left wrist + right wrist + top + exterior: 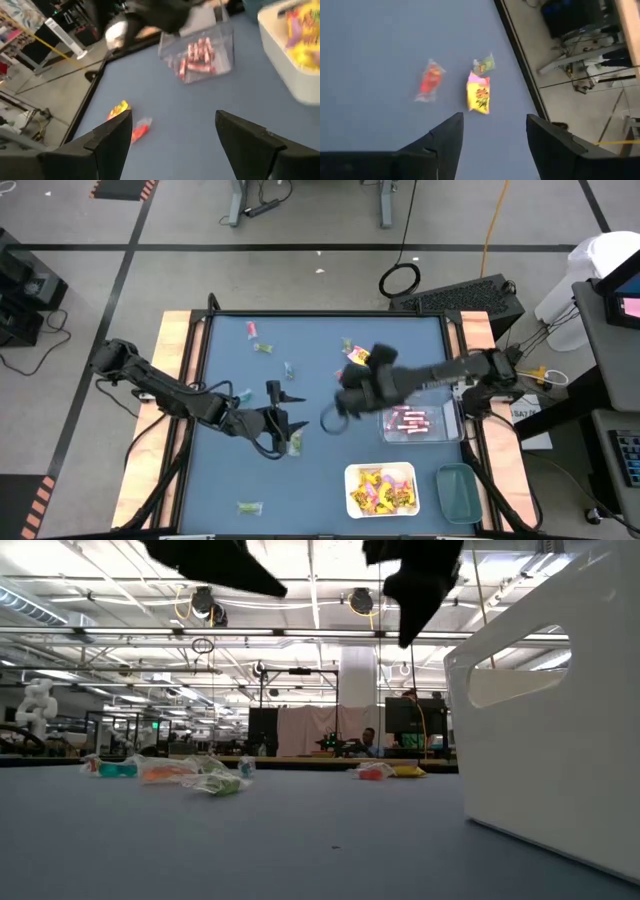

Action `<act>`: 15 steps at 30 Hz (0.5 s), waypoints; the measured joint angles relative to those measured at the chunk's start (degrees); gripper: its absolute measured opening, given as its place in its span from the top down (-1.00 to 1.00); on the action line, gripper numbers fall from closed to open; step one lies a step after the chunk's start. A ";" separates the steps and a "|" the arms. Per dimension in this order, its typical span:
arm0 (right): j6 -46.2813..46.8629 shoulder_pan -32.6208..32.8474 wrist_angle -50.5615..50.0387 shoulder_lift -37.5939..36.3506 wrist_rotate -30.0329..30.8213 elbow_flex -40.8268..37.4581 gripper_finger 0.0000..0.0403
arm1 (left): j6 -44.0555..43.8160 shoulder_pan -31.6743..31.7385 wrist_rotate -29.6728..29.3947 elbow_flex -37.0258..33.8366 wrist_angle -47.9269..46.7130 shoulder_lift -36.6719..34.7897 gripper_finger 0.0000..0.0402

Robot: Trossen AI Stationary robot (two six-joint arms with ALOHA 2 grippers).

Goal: Sort candy
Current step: Put the yellow candy into the white bin

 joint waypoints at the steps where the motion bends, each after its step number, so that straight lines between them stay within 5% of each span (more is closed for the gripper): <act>1: -2.81 -2.15 1.39 0.01 -0.79 -0.01 -0.02 | 0.02 0.00 -0.41 0.02 -1.18 -0.03 -0.44; 7: -17.09 -13.92 11.31 0.01 -11.36 -0.06 -0.01 | 0.02 0.07 -2.58 0.02 -7.56 -0.11 -0.44; 15: -18.08 -22.12 17.53 0.01 -19.15 -7.25 -0.01 | -2.65 0.03 -2.86 0.00 -15.35 -3.58 -0.44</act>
